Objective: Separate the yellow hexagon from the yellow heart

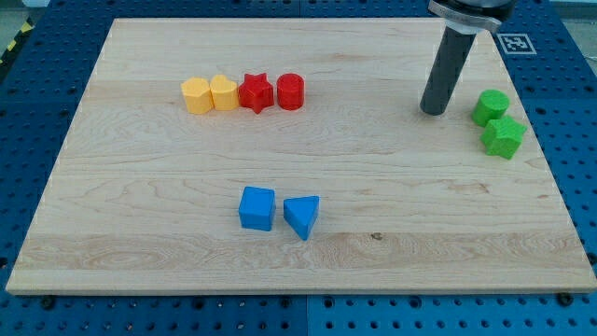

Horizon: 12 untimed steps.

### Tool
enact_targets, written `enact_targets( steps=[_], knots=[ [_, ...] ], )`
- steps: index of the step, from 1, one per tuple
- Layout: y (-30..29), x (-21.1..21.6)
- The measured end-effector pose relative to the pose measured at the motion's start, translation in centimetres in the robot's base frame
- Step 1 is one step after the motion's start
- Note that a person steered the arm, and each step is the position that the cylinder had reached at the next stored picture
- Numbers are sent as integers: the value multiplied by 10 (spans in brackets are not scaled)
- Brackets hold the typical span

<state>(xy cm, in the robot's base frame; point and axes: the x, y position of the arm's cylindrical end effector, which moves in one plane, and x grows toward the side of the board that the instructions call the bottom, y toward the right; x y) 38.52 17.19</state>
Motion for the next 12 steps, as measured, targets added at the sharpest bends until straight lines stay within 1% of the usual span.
enact_targets(
  steps=[2,4,5,6,7,8,12],
  knots=[
    [-2,-11],
    [-2,-11],
    [-4,-28],
    [-19,-49],
    [-56,-65],
    [-97,-70],
    [-260,-70]
  ],
)
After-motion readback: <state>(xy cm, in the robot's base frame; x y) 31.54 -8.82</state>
